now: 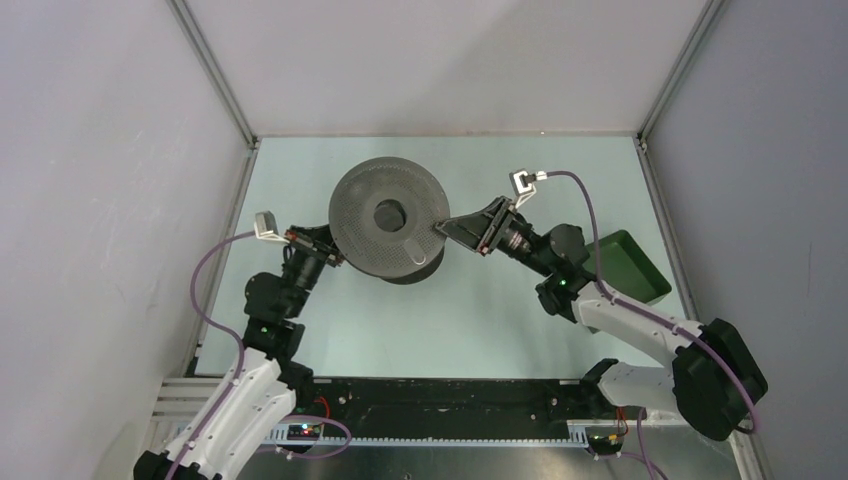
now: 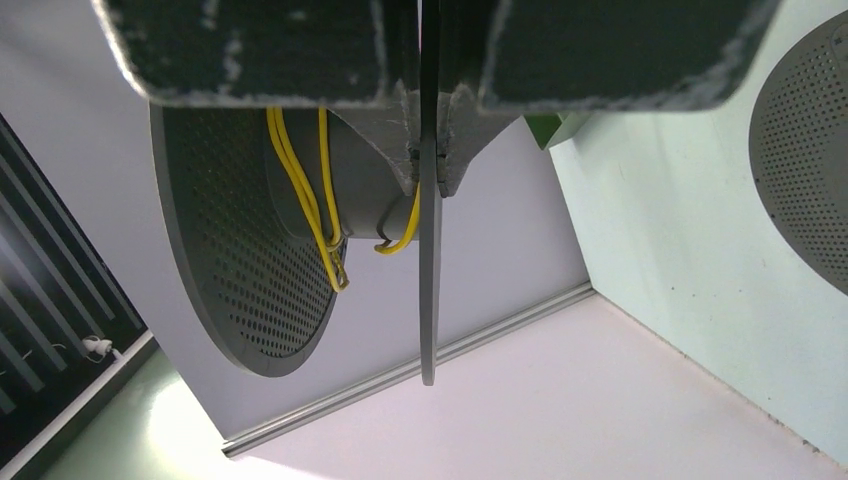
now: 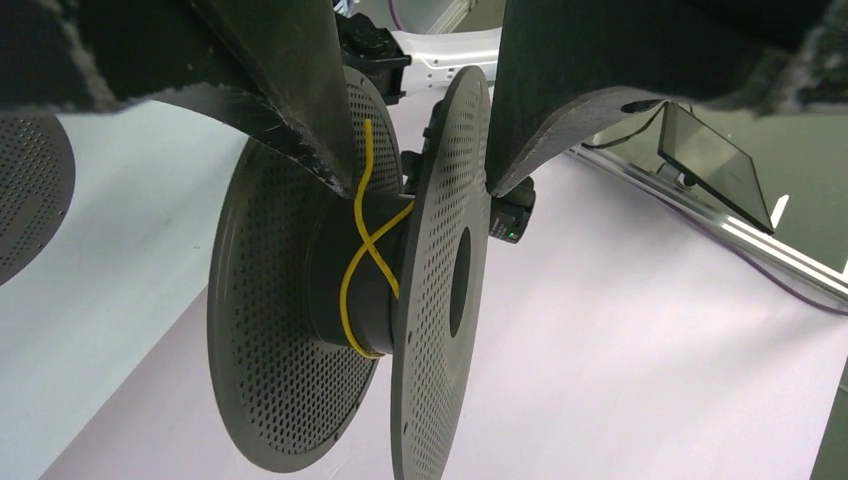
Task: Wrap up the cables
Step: Adjust the cable reel at the center of the board.
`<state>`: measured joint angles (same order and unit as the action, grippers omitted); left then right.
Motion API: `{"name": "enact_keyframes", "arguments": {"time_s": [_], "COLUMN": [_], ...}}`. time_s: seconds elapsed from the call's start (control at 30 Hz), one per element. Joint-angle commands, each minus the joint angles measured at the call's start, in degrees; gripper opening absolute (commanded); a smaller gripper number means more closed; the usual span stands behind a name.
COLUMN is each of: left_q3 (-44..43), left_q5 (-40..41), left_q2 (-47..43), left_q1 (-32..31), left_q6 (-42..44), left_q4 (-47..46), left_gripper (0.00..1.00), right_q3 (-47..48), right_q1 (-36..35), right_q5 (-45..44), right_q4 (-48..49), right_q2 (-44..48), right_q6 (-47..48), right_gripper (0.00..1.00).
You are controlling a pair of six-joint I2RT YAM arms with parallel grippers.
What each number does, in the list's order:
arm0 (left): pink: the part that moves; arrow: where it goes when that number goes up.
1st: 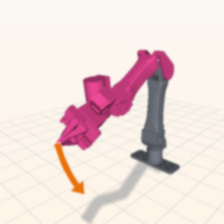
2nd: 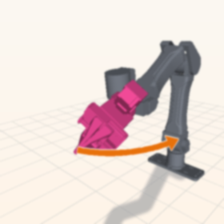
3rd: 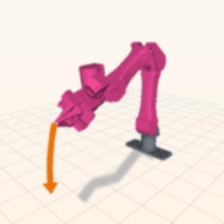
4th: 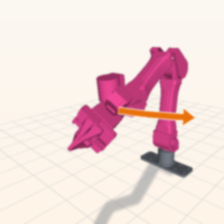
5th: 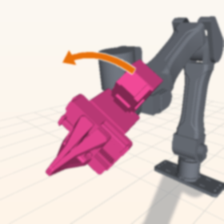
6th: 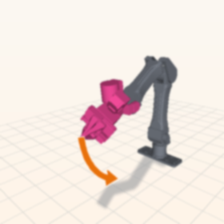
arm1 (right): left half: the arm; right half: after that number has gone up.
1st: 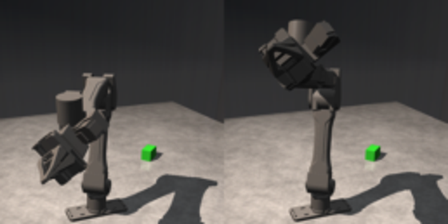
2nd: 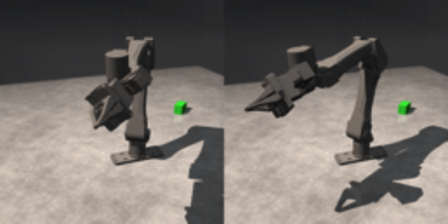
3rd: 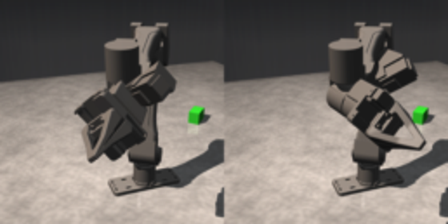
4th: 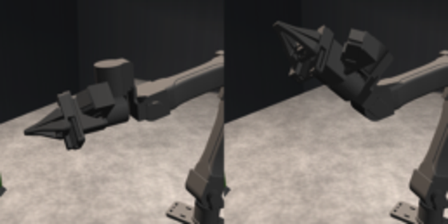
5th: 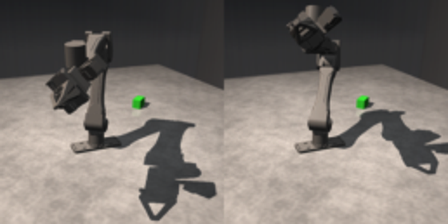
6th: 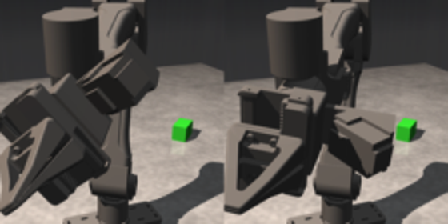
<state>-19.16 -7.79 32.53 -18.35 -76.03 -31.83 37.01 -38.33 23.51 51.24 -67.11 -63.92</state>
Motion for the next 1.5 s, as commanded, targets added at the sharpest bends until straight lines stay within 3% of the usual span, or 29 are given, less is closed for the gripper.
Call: {"name": "enact_keyframes", "arguments": {"time_s": [0.0,0.17,0.33,0.37,0.73,1.47], "left_q3": [0.2,1.5,3.9,4.2,8.9,11.6], "left_q5": [-0.9,-1.3,-1.3,-1.2,0.5,0.1], "left_q2": [0.4,1.8,2.9,3.0,2.4,-0.8], "left_q1": [-0.2,-0.2,-0.2,-0.2,-0.2,-0.2], "left_q6": [-0.3,0.8,2.0,2.2,2.1,2.0], "left_q4": [-5.2,-5.6,-6.1,-6.1,-6.1,-5.9], "left_gripper": [0.0,0.0,0.02,0.04,0.22,0.3], "right_q3": [2.8,3.0,2.3,2.1,0.2,-2.1], "right_q1": [-0.8,-0.5,0.8,1.0,2.7,8.0], "right_q5": [0.8,3.1,3.0,2.9,0.3,0.9], "right_q4": [4.5,11.7,17.2,19.8,28.3,29.9], "right_q2": [-3.3,-9.3,-14.0,-15.4,-22.8,-20.9], "right_q6": [-1.9,-6.6,-11.7,-12.6,-19.3,-22.6], "right_gripper": [0.53,0.39,0.03,0.01,0.0,0.0]}}
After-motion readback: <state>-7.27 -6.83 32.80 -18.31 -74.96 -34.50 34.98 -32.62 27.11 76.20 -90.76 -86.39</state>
